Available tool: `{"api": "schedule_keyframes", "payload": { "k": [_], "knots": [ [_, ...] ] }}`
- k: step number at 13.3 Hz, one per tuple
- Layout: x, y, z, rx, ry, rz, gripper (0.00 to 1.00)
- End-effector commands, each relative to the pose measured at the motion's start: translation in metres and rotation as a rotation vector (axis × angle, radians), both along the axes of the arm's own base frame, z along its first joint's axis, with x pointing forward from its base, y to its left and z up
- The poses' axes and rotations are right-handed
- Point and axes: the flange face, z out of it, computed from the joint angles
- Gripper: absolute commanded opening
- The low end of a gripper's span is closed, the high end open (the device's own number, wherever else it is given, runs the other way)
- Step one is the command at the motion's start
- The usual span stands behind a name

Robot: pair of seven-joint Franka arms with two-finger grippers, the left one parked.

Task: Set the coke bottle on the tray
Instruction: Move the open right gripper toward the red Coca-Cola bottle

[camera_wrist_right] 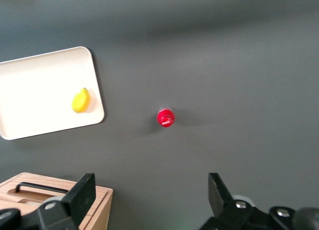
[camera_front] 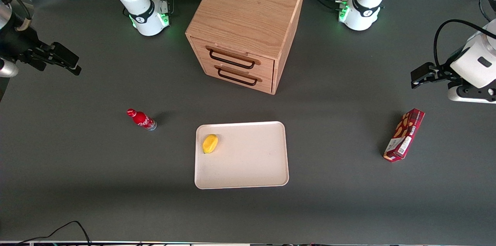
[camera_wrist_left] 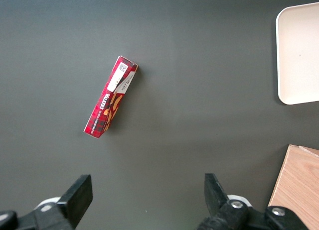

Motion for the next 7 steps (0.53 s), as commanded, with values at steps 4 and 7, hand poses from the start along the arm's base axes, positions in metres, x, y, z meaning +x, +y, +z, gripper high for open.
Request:
{"api": "schedule_keyframes", "payload": {
  "k": [4,7],
  "knots": [
    [-0.002,0.007,0.009,0.041,0.013,-0.089,1.00],
    [0.006,0.007,-0.009,0.040,0.043,-0.066,1.00]
  ]
}}
